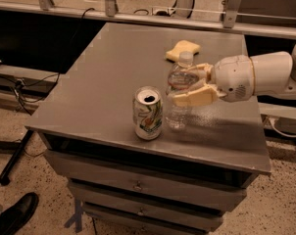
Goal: Move water bottle near 7up can
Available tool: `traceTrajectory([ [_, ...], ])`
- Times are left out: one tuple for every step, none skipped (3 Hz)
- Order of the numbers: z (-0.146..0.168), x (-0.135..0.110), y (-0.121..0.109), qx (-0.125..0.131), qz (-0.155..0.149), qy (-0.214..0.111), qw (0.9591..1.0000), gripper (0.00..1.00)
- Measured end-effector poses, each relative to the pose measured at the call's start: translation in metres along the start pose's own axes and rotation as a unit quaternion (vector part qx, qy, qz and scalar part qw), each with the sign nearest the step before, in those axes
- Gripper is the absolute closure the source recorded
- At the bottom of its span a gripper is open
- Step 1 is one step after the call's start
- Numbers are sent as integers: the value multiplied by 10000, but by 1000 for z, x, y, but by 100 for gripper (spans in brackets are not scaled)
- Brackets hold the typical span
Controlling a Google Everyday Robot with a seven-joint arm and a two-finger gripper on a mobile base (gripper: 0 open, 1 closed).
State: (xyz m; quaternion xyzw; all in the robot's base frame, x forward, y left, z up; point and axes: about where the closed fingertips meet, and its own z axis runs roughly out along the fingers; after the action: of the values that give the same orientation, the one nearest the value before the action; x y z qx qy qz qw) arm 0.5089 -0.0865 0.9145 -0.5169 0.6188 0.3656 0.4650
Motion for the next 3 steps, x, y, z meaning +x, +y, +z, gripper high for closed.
traceTrajectory([
  [0, 1, 1, -45, 39, 14, 10000, 36],
  [0, 1, 1, -45, 40, 15, 10000, 13],
  [-4, 5, 3, -35, 118, 64, 9999, 0],
])
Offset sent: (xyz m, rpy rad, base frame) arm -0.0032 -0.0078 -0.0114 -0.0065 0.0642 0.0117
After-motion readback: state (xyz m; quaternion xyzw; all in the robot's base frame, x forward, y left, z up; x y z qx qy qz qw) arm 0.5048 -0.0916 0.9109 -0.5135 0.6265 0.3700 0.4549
